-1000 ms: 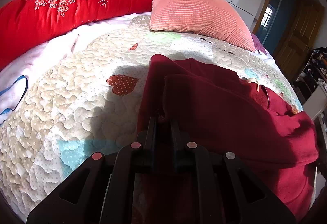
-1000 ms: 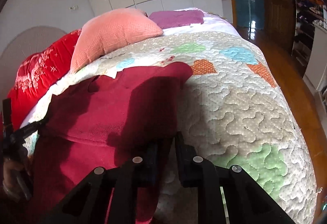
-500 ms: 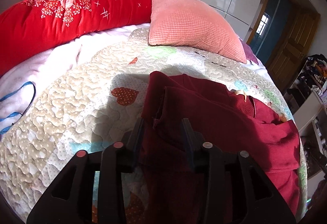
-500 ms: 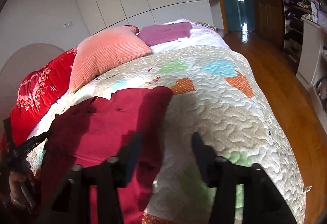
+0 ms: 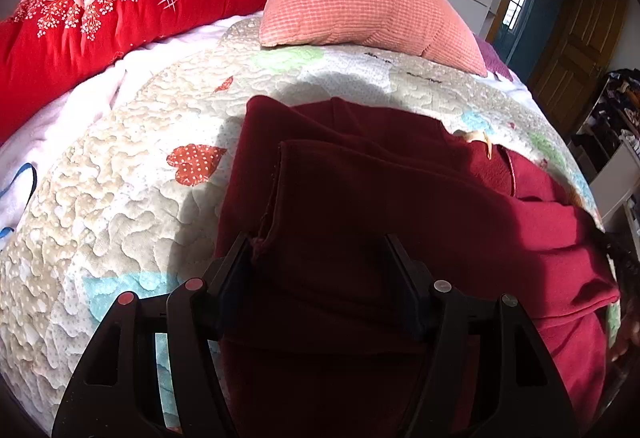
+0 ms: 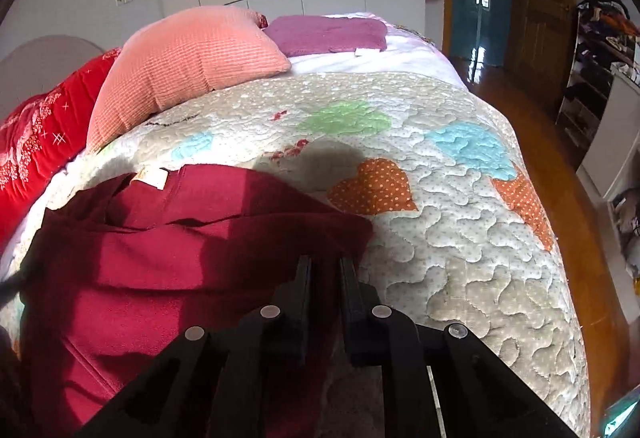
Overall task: Fold small clothes
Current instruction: 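Smooth the folded sweatshirt with both grippers resting on it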
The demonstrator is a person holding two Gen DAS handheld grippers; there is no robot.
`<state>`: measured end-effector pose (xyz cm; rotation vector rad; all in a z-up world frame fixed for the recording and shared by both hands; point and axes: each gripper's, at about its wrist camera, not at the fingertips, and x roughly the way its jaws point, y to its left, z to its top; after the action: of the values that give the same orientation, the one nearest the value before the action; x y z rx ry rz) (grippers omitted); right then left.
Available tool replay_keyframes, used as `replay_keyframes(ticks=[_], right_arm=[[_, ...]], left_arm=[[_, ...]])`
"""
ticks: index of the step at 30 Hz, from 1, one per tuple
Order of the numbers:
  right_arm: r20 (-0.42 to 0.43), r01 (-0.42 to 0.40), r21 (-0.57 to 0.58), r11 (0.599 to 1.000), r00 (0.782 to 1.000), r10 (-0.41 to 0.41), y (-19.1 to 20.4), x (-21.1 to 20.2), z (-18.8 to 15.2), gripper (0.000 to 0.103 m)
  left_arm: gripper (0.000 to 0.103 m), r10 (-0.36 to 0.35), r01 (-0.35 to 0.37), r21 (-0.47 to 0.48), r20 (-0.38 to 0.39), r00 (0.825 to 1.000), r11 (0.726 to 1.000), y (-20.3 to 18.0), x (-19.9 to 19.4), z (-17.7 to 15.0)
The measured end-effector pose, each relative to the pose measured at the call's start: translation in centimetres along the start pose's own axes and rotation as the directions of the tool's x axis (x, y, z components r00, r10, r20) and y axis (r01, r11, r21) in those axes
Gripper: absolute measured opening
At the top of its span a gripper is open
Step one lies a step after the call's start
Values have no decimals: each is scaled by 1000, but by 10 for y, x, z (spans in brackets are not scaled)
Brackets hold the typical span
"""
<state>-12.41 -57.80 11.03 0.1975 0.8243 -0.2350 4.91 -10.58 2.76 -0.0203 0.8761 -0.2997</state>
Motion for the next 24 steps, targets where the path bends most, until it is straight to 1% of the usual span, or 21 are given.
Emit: replay_keyframes(ticks=[1, 2, 3, 4, 5, 6, 7, 9, 11, 13, 15, 17, 18, 19, 21, 22, 24], right_arm=[[9, 1, 18, 1000, 1000, -1, -4, -12, 1, 19], [24, -17, 27, 1000, 1000, 16, -6, -26, 0, 19], [35, -55, 18, 998, 998, 55, -4, -39, -2, 19], [30, -94, -11, 996, 995, 94, 2, -49, -6, 19], [14, -112, -46, 993, 993, 113, 9, -57, -13, 20], [3, -120, -78, 990, 993, 121, 15, -64, -23, 27], [5, -120, -101, 988, 993, 121, 20, -71, -35, 44], [18, -81, -125, 989, 996, 84, 24, -78, -57, 64], [-2, -15, -158, 987, 1000, 14, 27, -71, -72, 65], [-25, 31, -173, 984, 999, -35, 29, -56, -77, 65], [-22, 29, -167, 986, 999, -33, 33, -43, -73, 65], [-3, 38, -117, 992, 999, -38, 34, -33, -62, 63], [8, 21, -81, 997, 1000, -21, 31, -31, -56, 61], [23, 6, -38, 999, 1000, -5, 26, -31, -51, 53], [39, 6, 54, 998, 999, -8, 11, -36, -47, 44], [49, -3, 84, 996, 999, -2, 4, -41, -48, 44], [33, 43, 66, 997, 998, -45, -2, -47, -54, 44]], left_arm=[[64, 0, 0, 2, 16, 1000, 1000, -1, -3, -1], [64, -1, 1, -1, 20, 1000, 1000, -1, -5, -1], [64, -1, 1, -4, 15, 1000, 1000, -1, -4, 0], [64, -1, 1, -5, 10, 1000, 1000, -1, -3, -1], [64, -2, 2, -6, 10, 1000, 1000, -1, -3, -1], [64, -2, 3, -5, 14, 1000, 1000, -1, -3, -2], [64, -4, 4, -6, 15, 1000, 1000, -1, -4, -2], [64, -10, 10, -11, 19, 1000, 1000, 0, -4, -3], [64, -8, 9, -11, 23, 1000, 1000, 0, -4, -2], [64, 7, -7, -1, 25, 1000, 1000, -2, -4, -3], [64, 21, -22, 8, 30, 999, 1000, -4, -4, -4], [64, 20, -20, 8, 34, 999, 1000, -3, -4, -4], [64, 15, -15, 4, 33, 999, 1000, -2, -4, -4], [64, 9, -9, 0, 31, 999, 1000, -1, -4, -4], [64, -1, 1, -5, 30, 1000, 1000, 0, -3, -3], [64, -5, 6, -6, 31, 999, 1000, 1, -3, -4], [66, -16, 17, -7, 33, 999, 1000, 1, -3, -4]])
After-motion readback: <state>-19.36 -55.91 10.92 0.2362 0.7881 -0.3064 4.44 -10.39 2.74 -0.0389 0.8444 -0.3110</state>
